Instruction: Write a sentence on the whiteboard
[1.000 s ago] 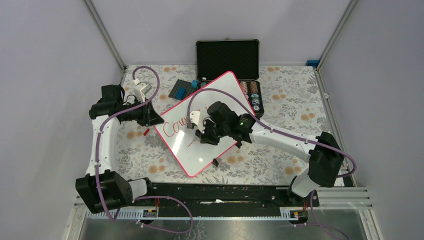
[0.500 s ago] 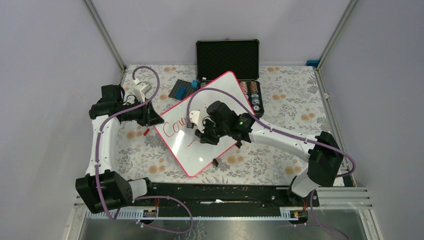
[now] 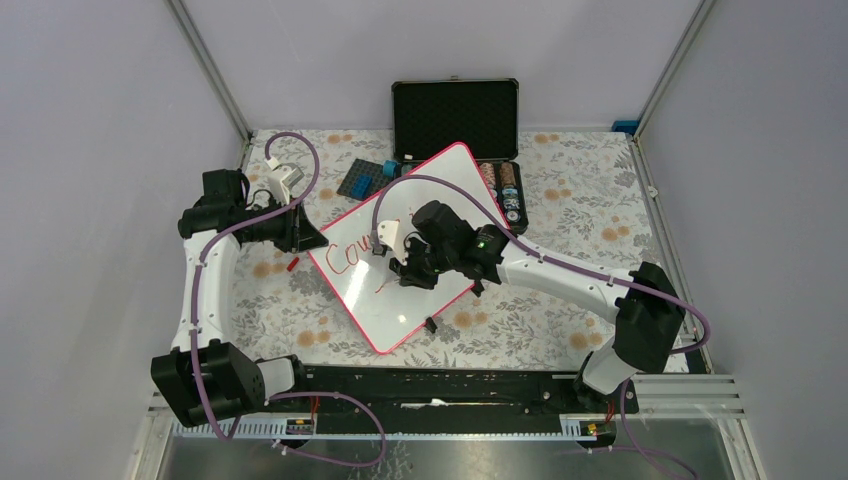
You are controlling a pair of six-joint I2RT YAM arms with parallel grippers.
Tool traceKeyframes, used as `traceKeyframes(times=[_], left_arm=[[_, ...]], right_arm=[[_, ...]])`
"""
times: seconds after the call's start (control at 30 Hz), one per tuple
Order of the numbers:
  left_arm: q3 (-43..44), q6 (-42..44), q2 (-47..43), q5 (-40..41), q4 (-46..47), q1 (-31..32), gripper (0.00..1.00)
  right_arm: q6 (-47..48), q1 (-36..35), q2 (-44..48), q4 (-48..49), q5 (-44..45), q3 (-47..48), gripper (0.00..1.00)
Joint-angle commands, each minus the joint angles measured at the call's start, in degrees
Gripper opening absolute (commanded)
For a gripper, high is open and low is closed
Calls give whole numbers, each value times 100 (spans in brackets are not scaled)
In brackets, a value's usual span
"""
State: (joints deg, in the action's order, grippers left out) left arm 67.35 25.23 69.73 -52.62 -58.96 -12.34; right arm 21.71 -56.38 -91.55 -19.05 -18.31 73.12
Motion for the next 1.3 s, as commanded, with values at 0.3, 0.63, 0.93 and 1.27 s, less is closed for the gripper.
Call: traceKeyframes(times=[0.3,0.63,0.93,1.27], left_arm=[[-72,129,-3,126,181,30,1],[-70,140,-3,123,176,30,1],[-72,135,-4,125,181,33,1],[-80,148,-8,129,179,32,1]], right_arm=[[50,26,-52,117,165,268,0],[61,16,-40,78,154,322,0],[69,-20,-90,72,152,340,0],[61,-126,-144,53,154,378,0]])
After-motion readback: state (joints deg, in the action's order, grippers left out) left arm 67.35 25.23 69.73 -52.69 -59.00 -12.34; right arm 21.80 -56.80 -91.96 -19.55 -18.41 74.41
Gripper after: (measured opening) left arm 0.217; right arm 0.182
